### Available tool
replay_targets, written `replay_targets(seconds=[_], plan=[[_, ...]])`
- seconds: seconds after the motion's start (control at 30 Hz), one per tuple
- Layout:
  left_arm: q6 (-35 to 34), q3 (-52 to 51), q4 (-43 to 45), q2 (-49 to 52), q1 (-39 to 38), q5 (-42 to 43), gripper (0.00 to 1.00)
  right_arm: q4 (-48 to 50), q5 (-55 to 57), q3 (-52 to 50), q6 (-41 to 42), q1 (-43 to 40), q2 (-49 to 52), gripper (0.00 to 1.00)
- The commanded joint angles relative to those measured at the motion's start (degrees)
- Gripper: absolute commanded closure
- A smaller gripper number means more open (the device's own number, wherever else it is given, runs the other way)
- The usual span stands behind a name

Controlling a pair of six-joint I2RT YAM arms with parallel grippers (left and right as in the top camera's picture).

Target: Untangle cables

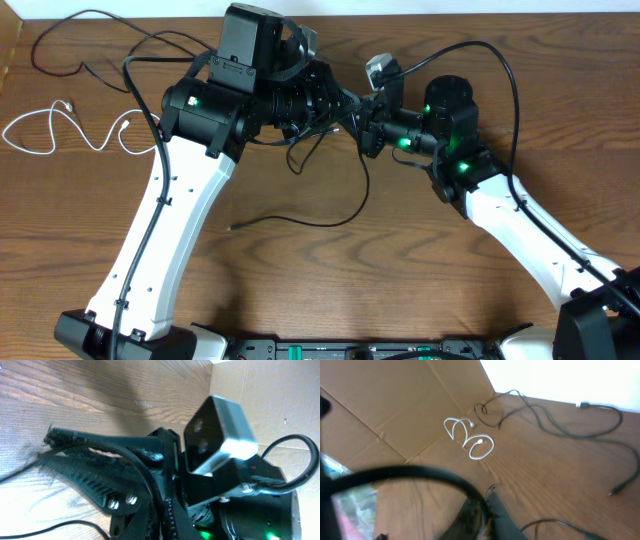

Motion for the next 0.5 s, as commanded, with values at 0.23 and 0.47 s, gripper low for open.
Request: replay_targets(seconds=[0.23,0.47], plan=[[5.7,0.9,0.5,-0.5,4.3,5.9,0.93,-9.3,0.4,0.4,0.6,-4.3,-0.1,0.05],[10.0,0.9,0.5,-2.7,5.4,7.9,0.93,-17.9,0.4,0.4,1.0,-11.1,-0.1,0.01]])
